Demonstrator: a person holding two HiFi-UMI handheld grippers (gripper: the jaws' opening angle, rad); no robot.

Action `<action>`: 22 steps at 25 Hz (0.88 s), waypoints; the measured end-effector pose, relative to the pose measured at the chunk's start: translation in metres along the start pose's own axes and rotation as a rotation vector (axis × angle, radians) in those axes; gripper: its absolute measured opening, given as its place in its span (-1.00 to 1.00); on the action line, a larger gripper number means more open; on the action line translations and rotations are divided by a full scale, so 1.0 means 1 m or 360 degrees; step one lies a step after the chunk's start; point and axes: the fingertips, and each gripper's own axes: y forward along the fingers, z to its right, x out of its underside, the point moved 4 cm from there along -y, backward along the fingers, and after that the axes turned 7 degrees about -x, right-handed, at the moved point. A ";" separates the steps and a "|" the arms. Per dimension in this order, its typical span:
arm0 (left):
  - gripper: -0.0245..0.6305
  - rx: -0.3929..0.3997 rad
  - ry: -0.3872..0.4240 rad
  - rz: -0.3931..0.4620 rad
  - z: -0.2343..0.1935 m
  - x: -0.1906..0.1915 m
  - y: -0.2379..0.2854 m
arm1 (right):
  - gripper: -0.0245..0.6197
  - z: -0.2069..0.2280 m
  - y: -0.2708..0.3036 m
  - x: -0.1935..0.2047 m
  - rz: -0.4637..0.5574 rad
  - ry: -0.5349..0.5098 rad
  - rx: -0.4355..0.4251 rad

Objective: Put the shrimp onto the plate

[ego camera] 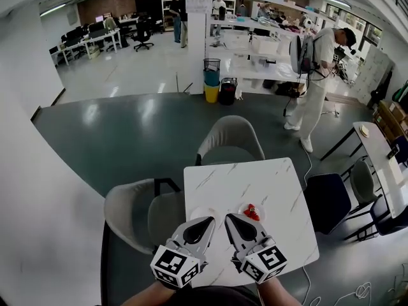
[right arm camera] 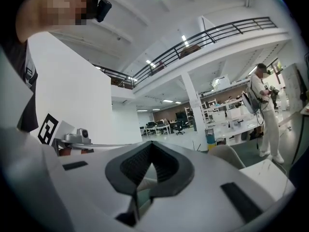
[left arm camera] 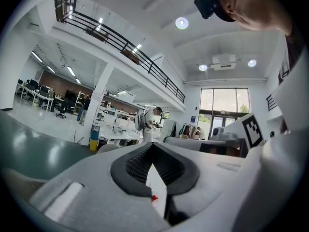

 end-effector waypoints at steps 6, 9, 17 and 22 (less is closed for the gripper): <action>-0.90 0.0017 0.0006 0.0039 0.007 -0.008 0.001 | -0.92 -0.002 -0.004 -0.012 0.0026 -0.0042 0.0005; -0.90 0.0016 0.0008 0.0040 0.009 -0.006 -0.001 | -0.92 -0.006 -0.006 -0.010 0.0019 -0.0060 -0.0007; -0.90 0.0016 0.0009 0.0025 0.012 -0.005 -0.001 | -0.92 -0.009 -0.009 -0.013 0.0008 -0.0091 -0.0003; -0.90 0.0023 0.0010 0.0022 0.013 -0.001 -0.001 | -0.92 -0.011 -0.010 -0.010 0.0002 -0.0113 0.0003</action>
